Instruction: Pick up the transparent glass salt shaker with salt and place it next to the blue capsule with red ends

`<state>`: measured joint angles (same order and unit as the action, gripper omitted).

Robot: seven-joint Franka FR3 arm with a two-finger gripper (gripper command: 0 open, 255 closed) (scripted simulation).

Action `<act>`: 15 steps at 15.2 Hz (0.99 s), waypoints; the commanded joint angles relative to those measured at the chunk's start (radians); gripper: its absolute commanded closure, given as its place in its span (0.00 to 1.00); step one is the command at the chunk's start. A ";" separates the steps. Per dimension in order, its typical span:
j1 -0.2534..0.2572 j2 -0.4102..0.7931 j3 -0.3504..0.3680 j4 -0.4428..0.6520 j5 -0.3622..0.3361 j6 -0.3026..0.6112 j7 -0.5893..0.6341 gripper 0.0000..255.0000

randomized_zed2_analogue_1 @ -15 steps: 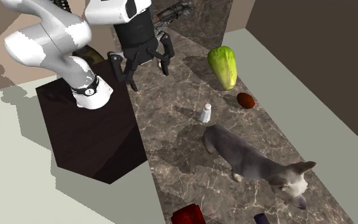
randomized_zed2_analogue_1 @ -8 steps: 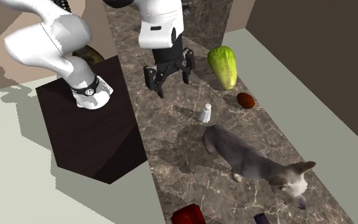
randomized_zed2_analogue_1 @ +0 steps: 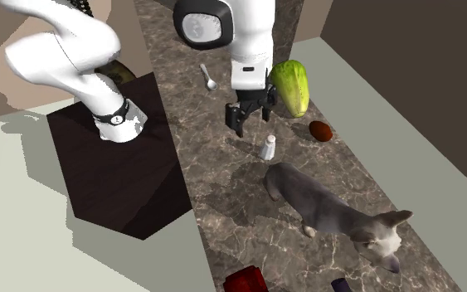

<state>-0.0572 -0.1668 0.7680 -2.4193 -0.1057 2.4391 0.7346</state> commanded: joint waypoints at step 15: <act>0.143 0.559 -0.057 0.235 -0.666 0.025 0.565 0.00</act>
<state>0.0773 0.3779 0.7231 -2.1858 -0.7518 2.4566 1.2853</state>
